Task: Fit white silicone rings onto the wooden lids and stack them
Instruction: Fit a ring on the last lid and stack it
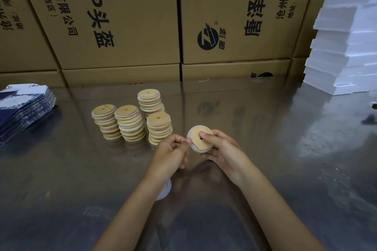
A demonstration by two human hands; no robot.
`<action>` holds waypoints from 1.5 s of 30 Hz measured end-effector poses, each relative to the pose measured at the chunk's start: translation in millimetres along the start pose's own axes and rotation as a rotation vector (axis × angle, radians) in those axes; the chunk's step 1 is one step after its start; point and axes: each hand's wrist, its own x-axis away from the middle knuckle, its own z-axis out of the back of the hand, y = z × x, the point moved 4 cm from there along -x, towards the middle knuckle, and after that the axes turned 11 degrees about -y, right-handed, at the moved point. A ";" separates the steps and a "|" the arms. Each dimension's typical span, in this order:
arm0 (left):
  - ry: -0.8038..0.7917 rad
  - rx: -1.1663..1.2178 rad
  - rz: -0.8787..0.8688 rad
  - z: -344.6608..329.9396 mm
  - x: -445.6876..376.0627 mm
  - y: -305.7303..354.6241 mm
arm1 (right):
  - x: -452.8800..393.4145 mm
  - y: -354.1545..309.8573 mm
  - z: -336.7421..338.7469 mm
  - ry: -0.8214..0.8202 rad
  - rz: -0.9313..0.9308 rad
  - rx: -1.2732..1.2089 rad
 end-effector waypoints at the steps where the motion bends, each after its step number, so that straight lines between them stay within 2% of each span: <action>1: 0.009 0.010 0.001 0.8 0.5 0.0 | 0.0 0.1 -0.3 -0.003 -0.001 0.005; 5: 0.028 0.048 0.009 1.8 0.7 0.5 | 0.7 0.2 -0.3 -0.006 0.004 0.010; 11: 0.112 -0.119 -0.103 5.0 2.8 6.6 | 2.4 0.3 -1.3 0.000 0.014 0.022; 15: 0.114 -0.179 -0.141 3.0 3.2 7.7 | 2.7 -0.4 -0.7 0.013 0.008 -0.013; 21: 0.051 -0.119 -0.137 -0.2 3.9 8.8 | 2.9 -1.3 0.8 0.000 -0.013 -0.039; 28: 0.058 -0.072 -0.150 3.7 3.4 8.3 | 3.1 -2.3 -1.1 -0.027 -0.032 0.004; 38: 0.033 -0.090 -0.053 1.7 -0.5 0.7 | 2.8 -1.5 1.7 0.036 -0.053 -0.058; 41: 0.106 -0.086 -0.065 5.7 -1.4 0.2 | 2.9 -2.5 0.9 0.027 -0.057 0.012; 45: 0.159 -0.094 -0.077 11.0 -2.5 -1.4 | 4.9 -5.8 0.4 0.099 -0.060 0.265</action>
